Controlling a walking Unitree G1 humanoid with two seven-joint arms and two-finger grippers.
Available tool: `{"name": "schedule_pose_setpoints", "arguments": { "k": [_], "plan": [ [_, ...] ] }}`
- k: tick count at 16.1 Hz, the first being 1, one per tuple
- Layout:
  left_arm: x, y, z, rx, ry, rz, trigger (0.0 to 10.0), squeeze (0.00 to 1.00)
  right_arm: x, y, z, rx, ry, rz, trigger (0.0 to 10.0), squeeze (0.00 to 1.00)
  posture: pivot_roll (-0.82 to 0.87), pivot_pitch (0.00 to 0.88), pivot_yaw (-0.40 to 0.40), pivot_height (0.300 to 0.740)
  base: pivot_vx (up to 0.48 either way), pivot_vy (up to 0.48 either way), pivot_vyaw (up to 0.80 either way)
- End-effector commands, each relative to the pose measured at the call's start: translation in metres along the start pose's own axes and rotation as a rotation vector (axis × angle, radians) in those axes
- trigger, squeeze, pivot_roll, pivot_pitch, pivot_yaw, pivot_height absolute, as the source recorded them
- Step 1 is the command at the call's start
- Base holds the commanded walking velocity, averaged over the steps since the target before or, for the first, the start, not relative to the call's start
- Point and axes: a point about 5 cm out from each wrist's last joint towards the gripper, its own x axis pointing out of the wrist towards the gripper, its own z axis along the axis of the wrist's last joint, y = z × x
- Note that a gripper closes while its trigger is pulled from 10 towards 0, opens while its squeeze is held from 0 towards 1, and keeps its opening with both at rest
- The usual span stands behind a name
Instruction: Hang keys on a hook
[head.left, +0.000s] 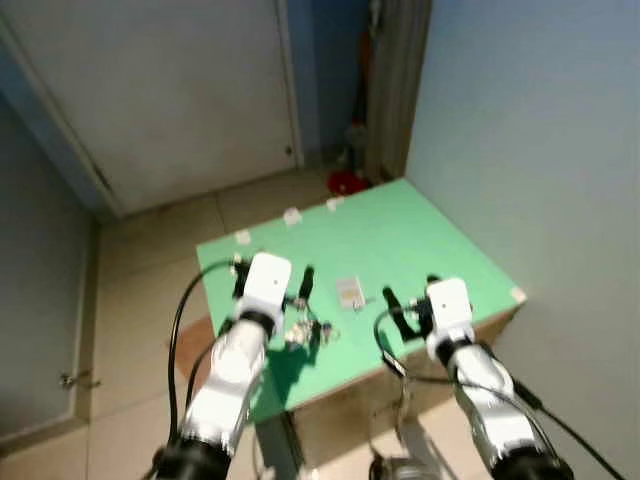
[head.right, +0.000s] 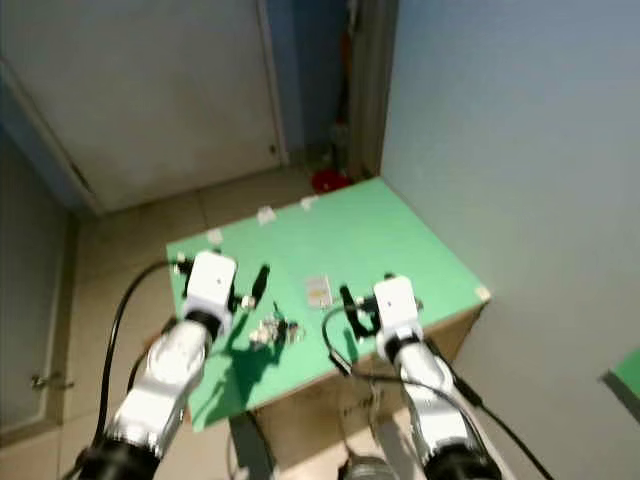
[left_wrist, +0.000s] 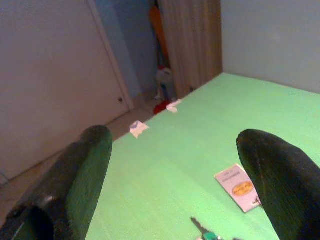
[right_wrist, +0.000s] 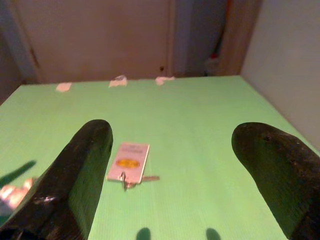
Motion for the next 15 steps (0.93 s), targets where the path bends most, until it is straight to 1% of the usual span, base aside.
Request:
{"name": "schedule_pose_setpoints", "arguments": {
  "k": [1, 3, 4, 5, 6, 7, 9, 11, 13, 15],
  "plan": [
    [0.000, 0.007, -0.004, -0.003, 0.020, 0.006, 10.0, 0.00, 0.004, 0.001, 0.009, -0.014, -0.033, 0.006, 10.0, 0.00, -0.19, 0.034, 0.082, 0.740, 0.000, 0.000, 0.00],
    [0.008, 0.024, -0.011, -0.018, 0.051, 0.028, 10.0, 0.00, 0.001, -0.003, 0.011, -0.022, -0.039, 0.007, 10.0, 0.00, -0.19, 0.040, 0.071, 0.740, 0.000, 0.000, 0.00],
    [0.010, 0.026, -0.012, -0.029, 0.060, 0.034, 10.0, 0.00, 0.001, -0.003, 0.011, -0.024, -0.039, 0.007, 10.0, 0.00, -0.20, 0.041, 0.071, 0.740, 0.000, 0.000, 0.00],
    [0.013, 0.035, -0.020, -0.049, 0.097, 0.055, 10.0, 0.00, -0.001, -0.005, 0.012, -0.041, -0.043, 0.015, 10.0, 0.00, -0.21, 0.046, 0.065, 0.740, 0.000, 0.000, 0.00],
    [0.015, 0.040, -0.025, -0.047, 0.124, 0.069, 10.0, 0.00, -0.003, -0.008, 0.013, -0.045, -0.045, 0.011, 10.0, 0.00, -0.23, 0.048, 0.062, 0.740, 0.000, 0.000, 0.00],
    [0.016, 0.041, -0.028, -0.050, 0.140, 0.075, 10.0, 0.00, -0.006, -0.011, 0.014, -0.049, -0.049, 0.005, 10.0, 0.00, -0.24, 0.052, 0.064, 0.740, 0.000, 0.000, 0.00],
    [0.018, 0.039, -0.031, -0.057, 0.152, 0.067, 10.0, 0.00, -0.010, -0.017, 0.016, -0.055, -0.053, -0.008, 10.0, 0.00, -0.26, 0.060, 0.060, 0.740, 0.000, 0.000, 0.00],
    [0.023, 0.039, -0.037, -0.085, 0.200, 0.063, 10.0, 0.00, -0.017, -0.021, 0.016, -0.067, -0.052, -0.014, 10.0, 0.00, -0.29, 0.081, 0.055, 0.740, 0.000, 0.000, 0.00],
    [0.027, 0.029, -0.042, -0.087, 0.247, 0.030, 10.0, 0.00, -0.026, -0.023, 0.016, -0.073, -0.045, -0.020, 10.0, 0.00, -0.31, 0.091, 0.058, 0.740, 0.000, 0.000, 0.00],
    [0.027, 0.020, -0.049, -0.081, 0.297, -0.002, 10.0, 0.00, -0.031, -0.024, 0.015, -0.072, -0.037, -0.031, 10.0, 0.00, -0.34, 0.103, 0.059, 0.740, 0.000, 0.000, 0.00]
  ]
}}
